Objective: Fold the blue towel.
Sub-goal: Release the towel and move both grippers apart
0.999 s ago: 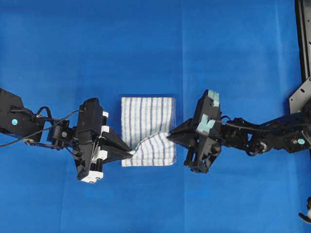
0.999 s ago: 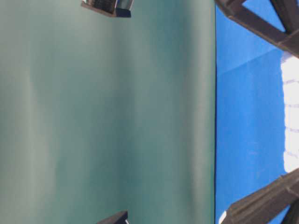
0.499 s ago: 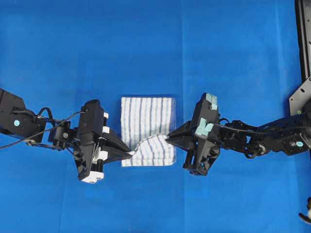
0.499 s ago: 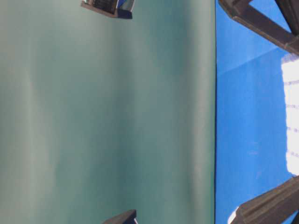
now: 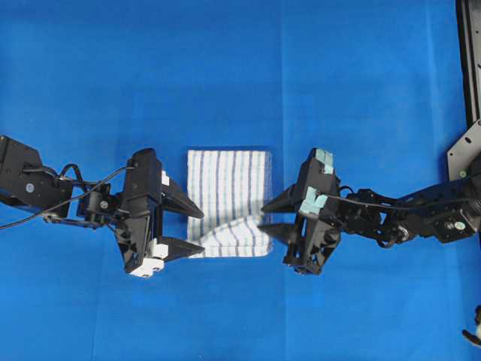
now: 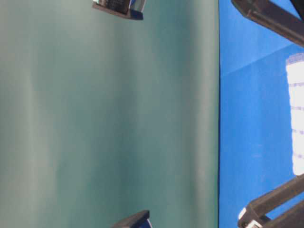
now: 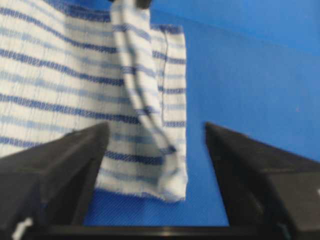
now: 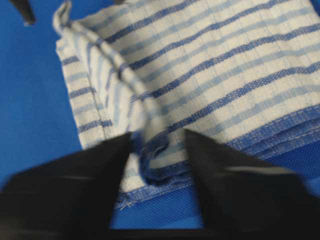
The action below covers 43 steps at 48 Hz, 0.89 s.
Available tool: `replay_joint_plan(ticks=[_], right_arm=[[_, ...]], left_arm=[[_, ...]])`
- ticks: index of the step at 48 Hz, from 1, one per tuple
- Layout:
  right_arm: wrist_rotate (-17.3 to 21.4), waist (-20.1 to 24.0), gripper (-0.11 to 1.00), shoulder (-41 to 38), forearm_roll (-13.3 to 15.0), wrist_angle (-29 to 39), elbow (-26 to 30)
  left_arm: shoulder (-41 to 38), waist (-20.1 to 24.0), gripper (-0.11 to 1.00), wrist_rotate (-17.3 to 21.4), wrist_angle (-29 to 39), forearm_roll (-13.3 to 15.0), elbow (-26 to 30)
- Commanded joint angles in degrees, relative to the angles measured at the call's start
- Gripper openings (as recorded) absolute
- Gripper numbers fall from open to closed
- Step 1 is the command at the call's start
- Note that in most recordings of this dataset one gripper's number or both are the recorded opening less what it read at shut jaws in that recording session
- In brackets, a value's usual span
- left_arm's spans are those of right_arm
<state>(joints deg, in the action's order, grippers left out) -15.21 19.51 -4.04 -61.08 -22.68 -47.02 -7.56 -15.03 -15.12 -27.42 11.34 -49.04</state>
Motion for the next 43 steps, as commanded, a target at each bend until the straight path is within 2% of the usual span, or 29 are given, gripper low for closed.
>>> replay_joint_plan(ticks=[1,5,7,13,25,36,43], right_arm=[[-0.3,0.4,0.67,1.0,0.0,-0.4,0.5],[-0.4,0.4,0.87,1.6,0.0,-0.5,0.3],[-0.6,0.4,0.91,2.2,0.1,-0.5,0.0],[-2.1,0.4,0.83,5.2,0.1,-0.9,-1.0],[-7.2,0.4,0.84,12.7,0.2,-2.6,-3.6],[-12.7,0.2,0.84,19.7,0.2,-3.9,-6.8],[-16.9,-0.1,0.84,25.8,0.2,-3.9,-9.7]], left_arm=[[1.6,0.3,0.73,0.4,0.0,0.1,-0.2],[3.2,0.3,0.65,0.9,0.5,-0.1,-0.6],[4.6,0.3,0.61,1.1,1.1,-0.2,-0.8],[8.3,0.3,0.58,1.3,3.8,-0.5,-1.1],[15.9,0.3,0.58,4.3,8.8,-0.6,-2.1],[22.9,0.3,0.58,8.9,10.5,-0.6,-3.9],[29.3,0.4,0.58,12.9,10.6,-0.6,-7.1]])
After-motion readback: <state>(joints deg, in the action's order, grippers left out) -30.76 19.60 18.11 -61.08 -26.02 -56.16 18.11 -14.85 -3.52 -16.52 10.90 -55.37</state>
